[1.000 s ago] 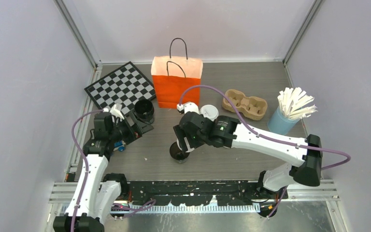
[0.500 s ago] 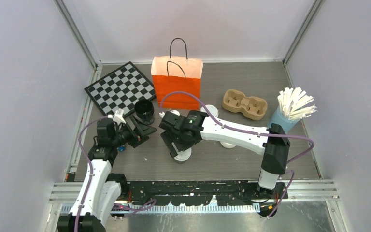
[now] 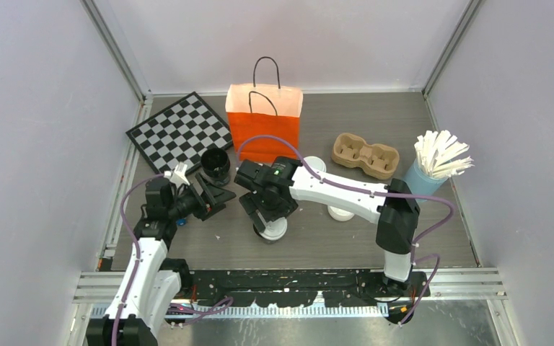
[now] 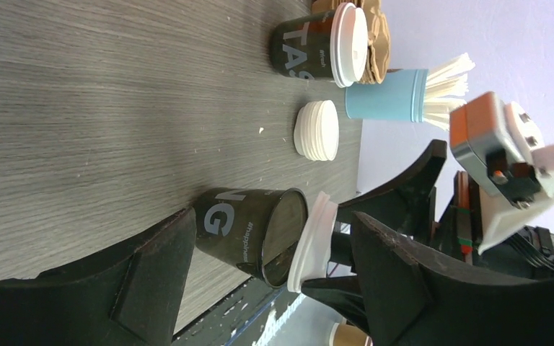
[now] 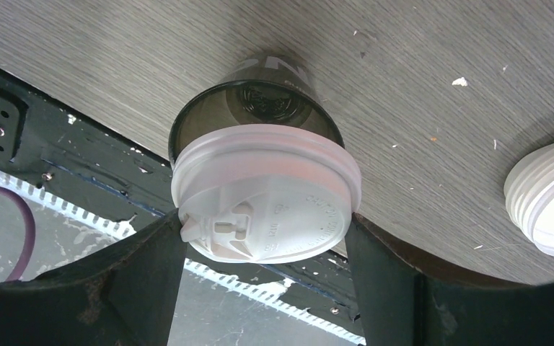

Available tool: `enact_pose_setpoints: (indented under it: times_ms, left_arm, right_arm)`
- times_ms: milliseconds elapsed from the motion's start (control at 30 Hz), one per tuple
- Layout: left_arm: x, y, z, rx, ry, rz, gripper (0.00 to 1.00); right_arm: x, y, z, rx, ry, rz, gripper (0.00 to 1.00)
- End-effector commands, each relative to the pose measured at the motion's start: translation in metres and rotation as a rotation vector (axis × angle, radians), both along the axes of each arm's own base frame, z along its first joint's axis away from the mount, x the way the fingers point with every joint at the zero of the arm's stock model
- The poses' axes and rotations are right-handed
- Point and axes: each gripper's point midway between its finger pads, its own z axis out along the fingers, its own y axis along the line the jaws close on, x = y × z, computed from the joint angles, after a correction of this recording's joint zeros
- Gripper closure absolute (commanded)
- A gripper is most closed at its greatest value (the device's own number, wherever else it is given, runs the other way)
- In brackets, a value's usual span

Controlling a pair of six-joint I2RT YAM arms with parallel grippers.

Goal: Pack the takeout coffee

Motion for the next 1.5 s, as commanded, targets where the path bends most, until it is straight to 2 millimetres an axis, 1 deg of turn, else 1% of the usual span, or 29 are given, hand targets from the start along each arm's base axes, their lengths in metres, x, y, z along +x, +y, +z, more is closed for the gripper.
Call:
enact_pose_setpoints:
  times_ms: [0,167,300,500,700,900,1000,1100,1300,1467]
  left_arm:
    - [0.001,-0.003,0.009,-0.023,-0.046,-0.026,0.21]
    - [0.002,-0.003,0.006,-0.031,-0.037,-0.021,0.22]
    - [0.001,-0.005,0.006,-0.057,-0.032,-0.028,0.24]
    - [0.0,-0.007,-0.003,-0.075,-0.011,-0.026,0.26]
    - [-0.002,-0.01,-0.008,-0.102,0.01,-0.047,0.29]
    - [0.001,-0.014,-0.011,-0.124,0.006,-0.048,0.32]
    - [-0.003,-0.023,-0.013,-0.123,0.006,-0.089,0.35]
    - [-0.001,-0.026,-0.015,-0.12,0.002,-0.099,0.35]
    - [0.002,-0.029,-0.016,-0.144,0.003,-0.103,0.34]
    - [0.0,-0.031,-0.017,-0.144,0.0,-0.113,0.33]
  right_arm:
    - [0.004,0.005,0.01,0.029,0.019,0.02,0.31]
    - [0.006,0.009,0.004,0.018,0.029,0.025,0.31]
    - [0.01,0.007,-0.001,0.001,0.021,0.026,0.3]
    - [0.014,0.011,0.001,0.013,0.018,0.026,0.3]
    - [0.014,0.012,0.002,0.016,0.02,0.025,0.29]
    - [0.016,0.016,0.008,0.026,0.013,0.031,0.32]
    - [0.018,0.014,0.012,0.017,0.006,0.028,0.33]
    - [0.019,0.015,0.014,0.009,0.013,0.029,0.32]
    - [0.017,0.016,0.006,-0.032,0.048,0.042,0.32]
    - [0.022,0.022,0.008,-0.016,0.038,0.043,0.31]
